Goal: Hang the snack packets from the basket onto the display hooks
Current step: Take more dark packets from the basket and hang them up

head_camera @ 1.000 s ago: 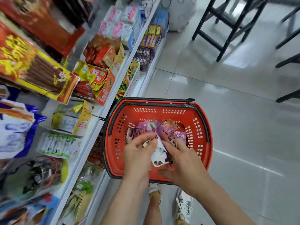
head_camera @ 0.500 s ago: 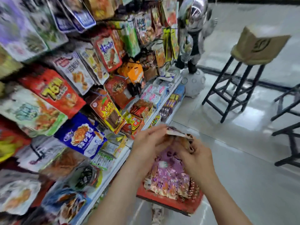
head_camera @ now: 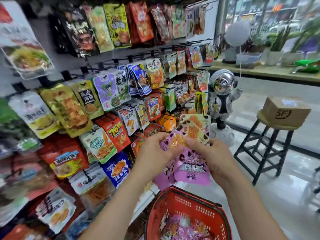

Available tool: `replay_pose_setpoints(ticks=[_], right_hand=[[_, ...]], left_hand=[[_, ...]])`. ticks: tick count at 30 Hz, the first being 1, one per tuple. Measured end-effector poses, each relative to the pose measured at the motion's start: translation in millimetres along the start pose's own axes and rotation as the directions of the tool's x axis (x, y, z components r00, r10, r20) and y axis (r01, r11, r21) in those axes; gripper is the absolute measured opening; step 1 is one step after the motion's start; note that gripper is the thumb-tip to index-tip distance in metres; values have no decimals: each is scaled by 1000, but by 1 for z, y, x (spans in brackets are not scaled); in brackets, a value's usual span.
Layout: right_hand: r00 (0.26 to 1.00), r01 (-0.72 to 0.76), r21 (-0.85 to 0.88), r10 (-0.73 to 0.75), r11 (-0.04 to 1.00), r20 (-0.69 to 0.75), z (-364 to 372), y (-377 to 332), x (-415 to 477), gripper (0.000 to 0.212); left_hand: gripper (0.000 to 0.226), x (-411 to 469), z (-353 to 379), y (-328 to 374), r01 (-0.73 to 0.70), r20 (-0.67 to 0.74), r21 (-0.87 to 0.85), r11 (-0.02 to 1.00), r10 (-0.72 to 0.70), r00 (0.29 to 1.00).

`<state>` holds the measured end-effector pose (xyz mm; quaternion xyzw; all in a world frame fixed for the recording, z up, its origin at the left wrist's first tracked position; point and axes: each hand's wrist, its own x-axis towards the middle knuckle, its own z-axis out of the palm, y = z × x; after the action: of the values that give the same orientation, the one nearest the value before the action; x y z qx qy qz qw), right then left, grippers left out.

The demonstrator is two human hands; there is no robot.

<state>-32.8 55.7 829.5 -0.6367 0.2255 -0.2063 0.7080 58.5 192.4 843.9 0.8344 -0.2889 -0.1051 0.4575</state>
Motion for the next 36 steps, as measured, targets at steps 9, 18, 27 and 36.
replay_pose_setpoints(ticks=[9, 18, 27, 36], right_hand=[[986, 76, 98, -89, 992, 143, 85, -30, 7, 20], [984, 129, 258, -156, 958, 90, 186, -43, 20, 44], [963, 204, 293, -246, 934, 113, 252, -71, 25, 103], [797, 554, 251, -593, 794, 117, 265, -113, 69, 108]], left_hand=[[58, -10, -111, -22, 97, 56, -58, 994, -94, 994], [80, -26, -177, -80, 155, -60, -644, 749, -251, 966], [30, -19, -236, -50, -99, -316, -655, 749, -153, 936], [32, 27, -266, -19, -326, -622, -462, 825, -40, 782]])
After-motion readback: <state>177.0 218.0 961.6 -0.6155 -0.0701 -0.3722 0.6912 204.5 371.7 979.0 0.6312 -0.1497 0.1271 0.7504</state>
